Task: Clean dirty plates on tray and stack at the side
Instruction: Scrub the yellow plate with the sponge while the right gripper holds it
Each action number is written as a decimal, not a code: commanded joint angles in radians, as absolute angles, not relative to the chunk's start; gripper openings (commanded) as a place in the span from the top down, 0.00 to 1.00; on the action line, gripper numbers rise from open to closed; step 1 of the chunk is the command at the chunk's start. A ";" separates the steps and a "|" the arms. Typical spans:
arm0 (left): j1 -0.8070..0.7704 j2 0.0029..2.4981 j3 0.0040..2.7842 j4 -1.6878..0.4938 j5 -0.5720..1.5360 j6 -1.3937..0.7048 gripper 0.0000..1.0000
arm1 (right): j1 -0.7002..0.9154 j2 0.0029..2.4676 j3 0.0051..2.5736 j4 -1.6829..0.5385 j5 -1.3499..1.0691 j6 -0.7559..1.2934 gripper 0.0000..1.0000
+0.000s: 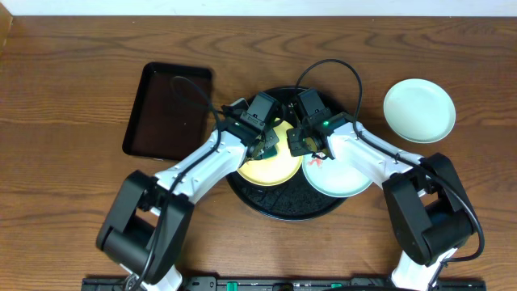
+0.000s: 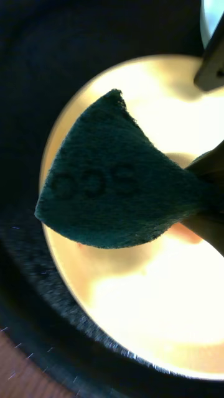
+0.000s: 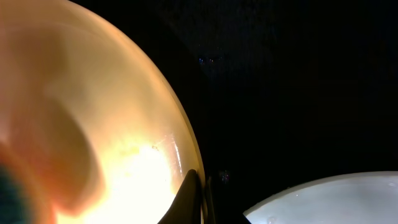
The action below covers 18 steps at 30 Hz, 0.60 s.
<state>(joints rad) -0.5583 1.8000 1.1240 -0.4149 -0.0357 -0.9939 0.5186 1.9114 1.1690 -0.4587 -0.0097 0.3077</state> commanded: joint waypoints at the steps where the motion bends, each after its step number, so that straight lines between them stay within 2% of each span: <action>1: -0.558 1.845 1.114 -0.417 -0.015 -0.985 0.92 | 0.519 1.917 1.166 -0.461 0.025 0.321 0.99; 18: -0.535 1.895 1.119 -0.652 -0.267 -0.985 0.92 | 0.519 1.917 1.166 -0.464 0.026 0.320 0.99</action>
